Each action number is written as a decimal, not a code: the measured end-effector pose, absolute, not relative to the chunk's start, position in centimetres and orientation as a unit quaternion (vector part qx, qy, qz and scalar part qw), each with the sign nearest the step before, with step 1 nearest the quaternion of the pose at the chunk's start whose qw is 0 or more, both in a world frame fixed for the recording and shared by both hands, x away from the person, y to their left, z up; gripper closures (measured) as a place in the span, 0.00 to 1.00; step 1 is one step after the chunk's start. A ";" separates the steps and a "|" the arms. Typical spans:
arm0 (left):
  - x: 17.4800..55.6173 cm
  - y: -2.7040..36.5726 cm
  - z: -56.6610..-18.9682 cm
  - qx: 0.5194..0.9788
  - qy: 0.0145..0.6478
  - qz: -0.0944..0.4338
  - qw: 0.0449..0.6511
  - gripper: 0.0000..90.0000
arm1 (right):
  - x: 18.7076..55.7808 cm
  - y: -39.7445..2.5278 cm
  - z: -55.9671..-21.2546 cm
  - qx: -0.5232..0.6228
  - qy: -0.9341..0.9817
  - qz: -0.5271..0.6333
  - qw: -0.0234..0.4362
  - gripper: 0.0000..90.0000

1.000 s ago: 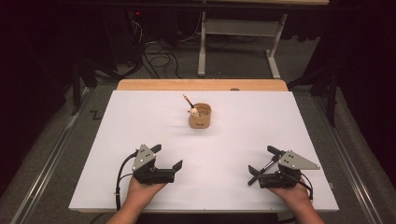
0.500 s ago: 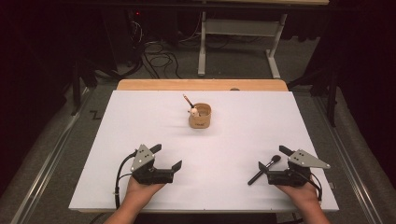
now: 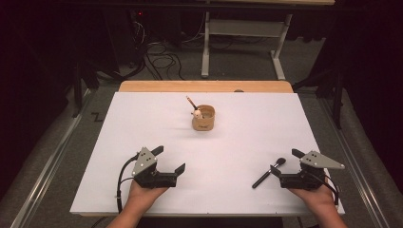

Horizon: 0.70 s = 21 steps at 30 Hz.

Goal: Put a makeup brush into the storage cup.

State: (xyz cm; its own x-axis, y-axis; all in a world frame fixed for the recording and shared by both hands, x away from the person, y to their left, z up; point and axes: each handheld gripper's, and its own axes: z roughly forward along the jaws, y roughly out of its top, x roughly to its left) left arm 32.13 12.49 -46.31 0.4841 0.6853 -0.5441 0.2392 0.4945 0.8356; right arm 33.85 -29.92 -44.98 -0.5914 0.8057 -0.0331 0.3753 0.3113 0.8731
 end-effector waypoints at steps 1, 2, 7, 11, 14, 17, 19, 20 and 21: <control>32.2 12.5 -46.3 0.477 0.483 0.155 0.718 0.02 | 33.9 -30.0 -44.9 0.385 0.774 0.442 0.238 0.00; 32.2 12.5 -46.3 0.477 0.483 0.155 0.717 0.02 | 33.9 -30.2 -44.8 0.388 0.775 0.441 0.233 0.00; 32.1 12.4 -46.2 0.478 0.479 0.157 0.720 0.02 | 34.0 -30.6 -44.7 0.402 0.790 0.412 0.212 0.00; 32.2 12.4 -46.2 0.479 0.478 0.156 0.720 0.02 | 34.0 -30.6 -45.1 0.404 0.807 0.384 0.194 0.00; 32.2 12.4 -46.1 0.476 0.476 0.151 0.724 0.02 | 34.1 -30.5 -45.3 0.401 0.822 0.358 0.187 0.00; 32.4 12.5 -46.3 0.480 0.476 0.147 0.722 0.02 | 34.2 -30.3 -45.5 0.400 0.837 0.331 0.174 0.00; 32.5 12.5 -46.5 0.481 0.477 0.144 0.721 0.02 | 34.3 -30.1 -45.6 0.402 0.845 0.314 0.163 0.00; 32.6 12.6 -46.5 0.482 0.479 0.141 0.720 0.02 | 34.4 -30.0 -45.7 0.403 0.846 0.308 0.162 0.00; 32.6 12.6 -46.6 0.481 0.481 0.140 0.720 0.02 | 34.4 -29.9 -45.7 0.401 0.851 0.299 0.159 0.00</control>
State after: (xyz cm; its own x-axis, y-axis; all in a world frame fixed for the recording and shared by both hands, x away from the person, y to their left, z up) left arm 32.60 12.60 -46.58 0.4991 0.6630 -0.5580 0.2610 0.4990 0.8264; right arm 34.43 -29.88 -45.68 -0.6274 0.7781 -0.0296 0.5883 0.4986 0.6367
